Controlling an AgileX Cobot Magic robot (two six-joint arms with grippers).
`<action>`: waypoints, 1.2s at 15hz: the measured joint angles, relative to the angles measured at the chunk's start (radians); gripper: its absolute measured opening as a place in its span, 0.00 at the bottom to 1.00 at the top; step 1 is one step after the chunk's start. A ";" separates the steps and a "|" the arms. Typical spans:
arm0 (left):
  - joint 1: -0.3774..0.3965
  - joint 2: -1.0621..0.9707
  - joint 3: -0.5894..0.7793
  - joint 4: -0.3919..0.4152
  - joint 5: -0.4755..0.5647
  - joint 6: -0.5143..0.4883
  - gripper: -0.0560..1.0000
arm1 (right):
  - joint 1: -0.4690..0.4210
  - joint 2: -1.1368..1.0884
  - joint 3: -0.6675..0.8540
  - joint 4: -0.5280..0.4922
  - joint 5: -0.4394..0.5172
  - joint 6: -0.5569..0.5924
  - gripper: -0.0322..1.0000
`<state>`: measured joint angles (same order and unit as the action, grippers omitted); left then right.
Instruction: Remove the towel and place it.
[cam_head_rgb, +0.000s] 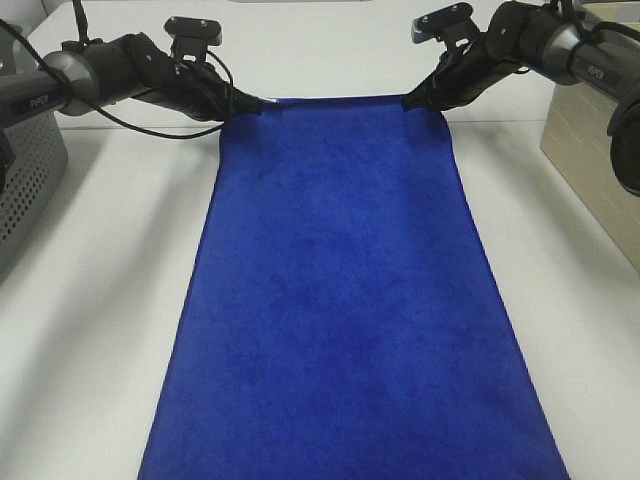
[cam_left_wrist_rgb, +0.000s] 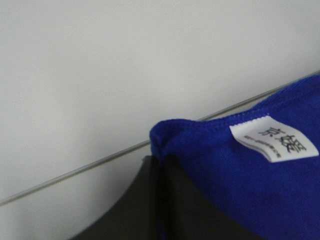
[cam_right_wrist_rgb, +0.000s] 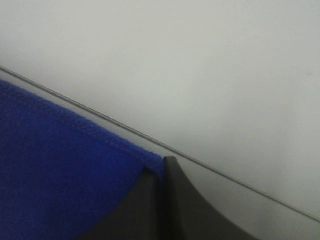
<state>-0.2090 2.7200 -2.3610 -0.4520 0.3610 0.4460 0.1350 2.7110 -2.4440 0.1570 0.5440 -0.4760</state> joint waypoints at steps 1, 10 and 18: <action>-0.003 0.000 0.000 0.002 -0.019 0.009 0.06 | -0.001 0.008 0.000 -0.003 -0.001 0.002 0.05; -0.006 0.014 0.000 0.002 -0.100 0.024 0.06 | -0.002 0.011 0.000 -0.002 -0.080 0.010 0.05; -0.006 0.027 0.000 0.002 -0.125 0.026 0.11 | -0.002 0.017 0.006 0.014 -0.102 0.016 0.05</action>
<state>-0.2150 2.7470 -2.3610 -0.4500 0.2360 0.4720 0.1330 2.7280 -2.4380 0.1710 0.4420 -0.4600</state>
